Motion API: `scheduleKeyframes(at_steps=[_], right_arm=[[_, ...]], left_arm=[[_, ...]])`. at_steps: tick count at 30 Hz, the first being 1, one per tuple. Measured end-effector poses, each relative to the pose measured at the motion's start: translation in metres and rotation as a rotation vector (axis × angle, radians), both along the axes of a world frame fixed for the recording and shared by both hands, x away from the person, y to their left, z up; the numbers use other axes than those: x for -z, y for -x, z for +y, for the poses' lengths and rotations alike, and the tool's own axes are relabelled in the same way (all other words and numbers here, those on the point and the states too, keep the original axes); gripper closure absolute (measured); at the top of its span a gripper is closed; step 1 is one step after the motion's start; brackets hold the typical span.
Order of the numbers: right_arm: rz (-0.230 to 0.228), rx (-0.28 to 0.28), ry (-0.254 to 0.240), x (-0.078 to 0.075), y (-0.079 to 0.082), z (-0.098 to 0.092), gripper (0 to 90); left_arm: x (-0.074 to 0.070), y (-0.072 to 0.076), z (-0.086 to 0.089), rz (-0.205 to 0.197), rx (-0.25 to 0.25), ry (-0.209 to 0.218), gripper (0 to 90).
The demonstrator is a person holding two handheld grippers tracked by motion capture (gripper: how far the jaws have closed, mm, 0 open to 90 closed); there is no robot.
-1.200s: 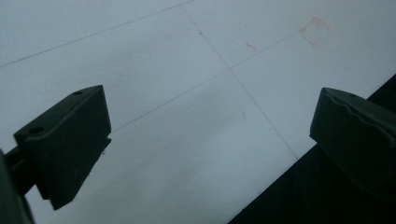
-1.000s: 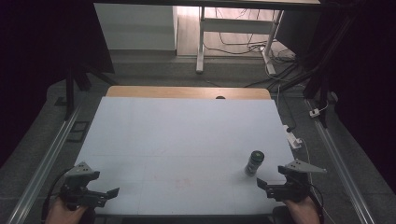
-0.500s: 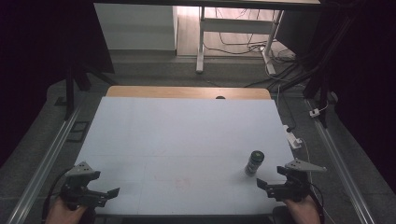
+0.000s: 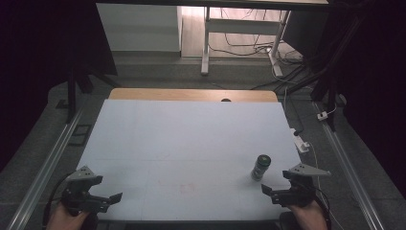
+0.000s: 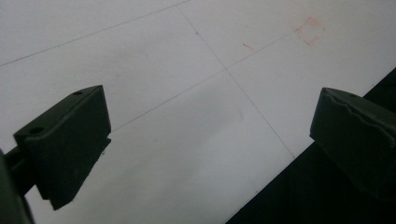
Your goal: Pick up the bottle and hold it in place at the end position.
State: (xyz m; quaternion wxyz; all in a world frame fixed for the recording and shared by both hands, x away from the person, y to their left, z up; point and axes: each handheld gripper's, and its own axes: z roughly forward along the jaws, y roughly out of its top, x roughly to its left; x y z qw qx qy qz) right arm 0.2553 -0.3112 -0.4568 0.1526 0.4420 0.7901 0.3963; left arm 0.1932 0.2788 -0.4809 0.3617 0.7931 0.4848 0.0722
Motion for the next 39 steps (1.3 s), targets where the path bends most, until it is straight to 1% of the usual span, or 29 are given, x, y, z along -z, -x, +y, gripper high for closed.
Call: scheduleKeyframes(at_steps=[1,7,12,19,26,31,34,38,39], right_arm=[[0.002,0.0,-0.008,0.0,0.0,0.001,0.0],[0.001,-0.011,0.0,0.0,-0.002,0.003,0.0],[0.001,-0.018,-0.004,-0.001,-0.003,0.004,0.0],[-0.005,-0.038,-0.01,0.001,-0.009,0.006,0.0],[-0.021,-0.055,-0.015,0.002,-0.017,0.01,0.0],[-0.021,-0.06,-0.006,0.004,-0.022,0.012,0.0],[-0.025,-0.063,0.017,0.006,-0.026,0.013,0.0],[-0.019,-0.069,0.03,0.008,-0.03,0.015,0.0],[-0.016,-0.075,0.049,0.01,-0.033,0.017,0.0]], left_arm=[[0.0,0.0,0.0,0.001,0.0,0.002,0.1],[0.0,0.0,0.001,-0.001,-0.001,0.004,0.1],[0.0,0.0,0.001,-0.001,-0.003,0.009,0.1],[0.0,0.0,0.001,0.003,-0.003,0.01,0.1],[0.0,0.0,0.002,0.006,-0.004,0.013,0.1],[0.0,-0.001,0.002,0.008,-0.004,0.013,0.1],[0.0,0.0,0.002,0.008,-0.004,0.015,0.1],[0.0,-0.001,0.002,0.009,-0.003,0.015,0.1],[0.0,-0.001,0.002,0.01,-0.003,0.015,0.1]])
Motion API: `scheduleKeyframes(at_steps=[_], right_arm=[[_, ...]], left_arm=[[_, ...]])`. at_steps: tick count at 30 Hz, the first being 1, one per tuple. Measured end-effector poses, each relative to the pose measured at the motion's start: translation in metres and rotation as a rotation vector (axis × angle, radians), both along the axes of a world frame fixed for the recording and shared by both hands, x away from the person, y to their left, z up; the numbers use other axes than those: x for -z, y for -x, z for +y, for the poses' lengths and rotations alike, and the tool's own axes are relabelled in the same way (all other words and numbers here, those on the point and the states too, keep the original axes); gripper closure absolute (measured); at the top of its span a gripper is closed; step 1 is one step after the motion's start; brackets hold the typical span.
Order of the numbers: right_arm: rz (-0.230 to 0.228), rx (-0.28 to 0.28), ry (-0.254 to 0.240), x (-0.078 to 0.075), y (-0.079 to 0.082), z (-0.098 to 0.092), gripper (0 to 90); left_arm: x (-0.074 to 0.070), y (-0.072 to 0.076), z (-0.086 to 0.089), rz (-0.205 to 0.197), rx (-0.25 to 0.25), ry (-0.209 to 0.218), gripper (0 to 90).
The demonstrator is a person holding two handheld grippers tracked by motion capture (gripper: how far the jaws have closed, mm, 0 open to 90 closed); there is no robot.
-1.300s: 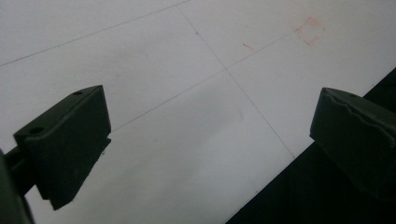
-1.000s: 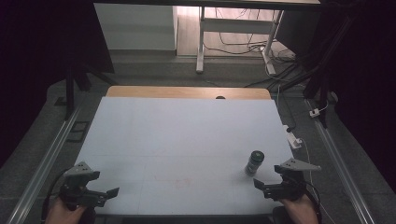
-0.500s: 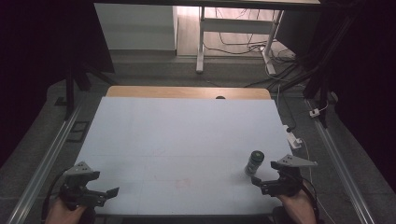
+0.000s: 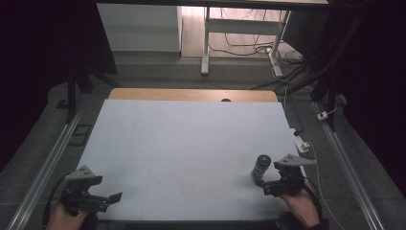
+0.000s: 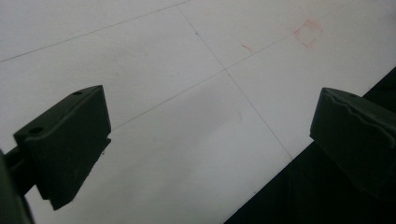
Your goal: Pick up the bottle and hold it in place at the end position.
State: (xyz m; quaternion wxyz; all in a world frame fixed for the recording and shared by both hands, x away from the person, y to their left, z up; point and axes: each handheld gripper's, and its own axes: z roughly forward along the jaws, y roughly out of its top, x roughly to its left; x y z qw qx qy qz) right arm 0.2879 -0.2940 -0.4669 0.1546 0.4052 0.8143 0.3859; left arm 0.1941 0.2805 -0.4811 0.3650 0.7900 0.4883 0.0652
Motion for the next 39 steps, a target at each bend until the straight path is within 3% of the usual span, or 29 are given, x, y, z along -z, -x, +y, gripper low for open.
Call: scheduleKeyframes(at_steps=[14,20,27,29,36,39], right_arm=[[0.019,-0.039,0.078,0.015,-0.028,-0.003,0.2],[0.046,-0.075,0.079,0.024,-0.034,-0.004,7.1],[0.045,-0.111,0.078,0.025,-0.035,-0.005,27.5],[0.046,-0.113,0.076,0.025,-0.035,-0.005,29.5],[-0.004,-0.167,0.092,0.023,-0.033,-0.006,51.0],[-0.02,-0.18,0.114,0.022,-0.032,-0.005,51.9]], left_arm=[[0.0,0.0,0.0,0.004,0.002,-0.003,0.1],[0.0,-0.001,0.0,0.006,0.001,-0.005,0.1],[0.0,-0.001,-0.001,0.01,0.001,-0.008,0.1],[0.001,-0.001,-0.001,0.013,0.0,-0.008,0.1],[0.001,-0.002,0.0,0.018,-0.003,-0.006,0.1],[0.001,-0.002,0.0,0.019,-0.003,-0.006,0.1]])
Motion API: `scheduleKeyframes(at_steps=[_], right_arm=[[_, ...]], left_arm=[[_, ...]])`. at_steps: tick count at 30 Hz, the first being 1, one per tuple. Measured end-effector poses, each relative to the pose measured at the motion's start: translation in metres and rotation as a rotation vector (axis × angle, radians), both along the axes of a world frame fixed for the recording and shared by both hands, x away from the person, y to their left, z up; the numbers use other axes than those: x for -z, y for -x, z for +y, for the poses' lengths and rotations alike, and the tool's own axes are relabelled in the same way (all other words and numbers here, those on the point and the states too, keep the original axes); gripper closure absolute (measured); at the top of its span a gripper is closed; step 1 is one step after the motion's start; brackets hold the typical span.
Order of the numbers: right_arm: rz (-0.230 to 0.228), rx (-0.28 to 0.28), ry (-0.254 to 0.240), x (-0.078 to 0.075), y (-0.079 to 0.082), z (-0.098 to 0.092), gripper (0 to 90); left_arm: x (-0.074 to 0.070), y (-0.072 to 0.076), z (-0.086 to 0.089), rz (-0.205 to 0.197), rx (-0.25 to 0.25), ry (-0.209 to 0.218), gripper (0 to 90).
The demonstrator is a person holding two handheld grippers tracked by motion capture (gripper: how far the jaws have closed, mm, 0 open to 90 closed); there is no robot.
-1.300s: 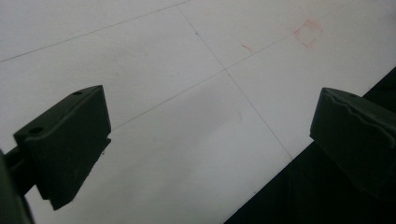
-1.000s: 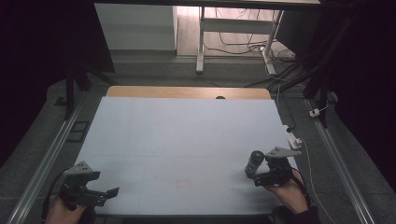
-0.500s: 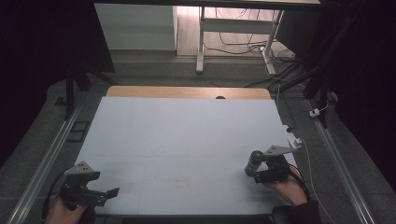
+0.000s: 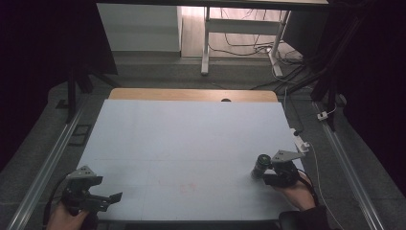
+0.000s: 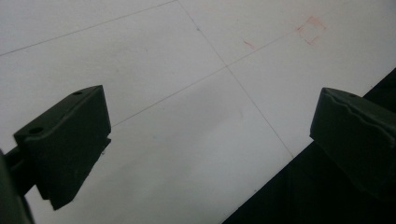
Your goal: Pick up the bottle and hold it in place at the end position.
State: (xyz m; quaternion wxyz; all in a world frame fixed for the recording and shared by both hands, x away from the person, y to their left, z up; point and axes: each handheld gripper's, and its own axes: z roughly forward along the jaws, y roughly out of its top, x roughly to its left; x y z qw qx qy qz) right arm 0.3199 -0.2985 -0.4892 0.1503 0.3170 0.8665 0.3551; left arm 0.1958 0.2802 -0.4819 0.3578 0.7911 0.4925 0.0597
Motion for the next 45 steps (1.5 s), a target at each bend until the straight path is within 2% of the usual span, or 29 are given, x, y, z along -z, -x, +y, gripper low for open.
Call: scheduleKeyframes(at_steps=[6,9,12,20,22,23,26,36,45], right_arm=[[-0.002,0.006,0.015,-0.001,0.0,0.002,52.2],[-0.027,0.031,0.041,-0.005,0.001,0.005,52.3],[-0.039,0.05,0.027,-0.01,0.002,0.005,52.3],[-0.033,0.08,-0.018,-0.02,0.001,0.009,52.2],[-0.025,0.081,-0.036,-0.022,0.0,0.011,52.3],[-0.024,0.081,-0.044,-0.024,0.0,0.012,52.3],[-0.017,0.081,-0.059,-0.026,-0.001,0.015,52.3],[0.005,0.066,-0.112,-0.036,-0.008,0.038,52.3],[0.006,0.029,-0.096,-0.039,-0.017,0.06,52.2]], left_arm=[[0.0,0.0,0.0,0.003,-0.001,0.003,0.1],[0.0,0.0,0.0,0.002,-0.001,0.005,0.1],[0.0,0.0,0.0,0.0,-0.001,0.003,0.1],[0.0,0.0,0.0,-0.005,0.007,0.002,0.2],[-0.001,0.0,0.0,-0.009,0.006,0.001,0.1],[-0.001,0.001,0.0,-0.025,0.001,0.004,0.1],[-0.002,0.002,0.0,-0.04,-0.002,0.009,0.1],[-0.001,0.001,-0.001,-0.038,0.005,-0.001,0.1],[-0.001,0.001,-0.001,-0.035,0.006,-0.001,0.2]])
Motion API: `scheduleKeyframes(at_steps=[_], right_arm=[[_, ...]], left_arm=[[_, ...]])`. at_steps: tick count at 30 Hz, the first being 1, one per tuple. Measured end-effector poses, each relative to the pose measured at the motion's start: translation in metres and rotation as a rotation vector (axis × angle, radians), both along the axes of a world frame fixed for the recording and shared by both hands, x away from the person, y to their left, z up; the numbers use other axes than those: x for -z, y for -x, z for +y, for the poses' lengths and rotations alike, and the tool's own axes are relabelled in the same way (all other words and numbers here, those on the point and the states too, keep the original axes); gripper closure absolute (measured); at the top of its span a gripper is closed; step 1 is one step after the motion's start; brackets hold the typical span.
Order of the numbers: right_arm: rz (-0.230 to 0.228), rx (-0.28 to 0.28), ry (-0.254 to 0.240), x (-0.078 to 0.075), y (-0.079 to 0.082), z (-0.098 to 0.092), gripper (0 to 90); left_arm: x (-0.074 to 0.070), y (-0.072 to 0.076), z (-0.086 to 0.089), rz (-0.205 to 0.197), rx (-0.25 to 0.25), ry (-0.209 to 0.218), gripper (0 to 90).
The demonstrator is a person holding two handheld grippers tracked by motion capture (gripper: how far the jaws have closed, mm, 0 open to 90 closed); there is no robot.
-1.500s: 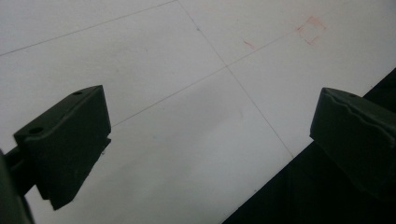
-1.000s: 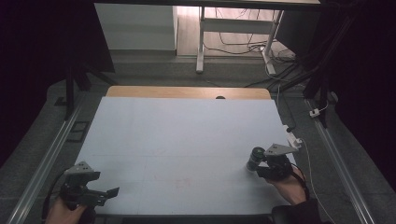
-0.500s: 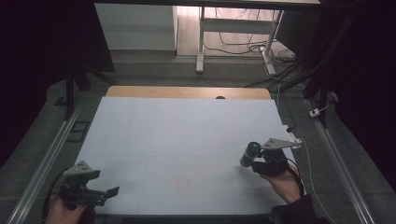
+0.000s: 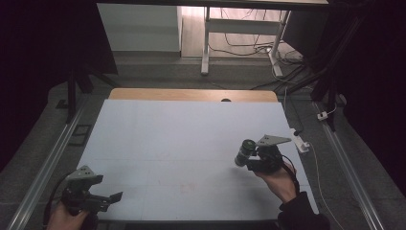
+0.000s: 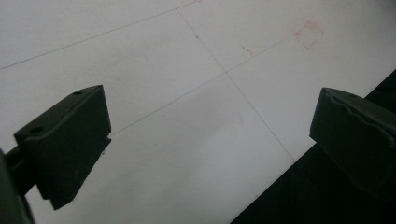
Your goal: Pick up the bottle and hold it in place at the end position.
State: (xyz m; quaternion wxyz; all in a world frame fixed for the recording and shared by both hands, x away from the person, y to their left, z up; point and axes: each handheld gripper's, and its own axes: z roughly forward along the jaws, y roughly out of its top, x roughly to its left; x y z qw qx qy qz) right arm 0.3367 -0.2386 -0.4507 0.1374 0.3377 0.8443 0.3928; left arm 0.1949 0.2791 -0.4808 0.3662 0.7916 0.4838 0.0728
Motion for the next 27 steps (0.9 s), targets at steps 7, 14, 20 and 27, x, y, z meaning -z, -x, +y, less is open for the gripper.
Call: scheduleKeyframes(at_steps=[7,14,20,27], right_arm=[[-0.009,-0.03,0.014,-0.001,-0.01,0.017,52.2],[-0.023,-0.025,0.005,-0.002,-0.019,0.037,52.2],[-0.032,-0.035,-0.002,-0.002,-0.027,0.052,52.2],[-0.04,-0.069,0.009,0.001,-0.036,0.068,52.3]], left_arm=[[0.0,0.0,0.0,0.002,-0.001,0.0,0.2],[0.0,0.0,0.001,0.006,-0.001,0.004,0.2],[0.0,0.0,0.001,0.006,-0.004,0.002,0.2],[0.0,-0.001,0.001,0.008,-0.004,0.008,0.2]])
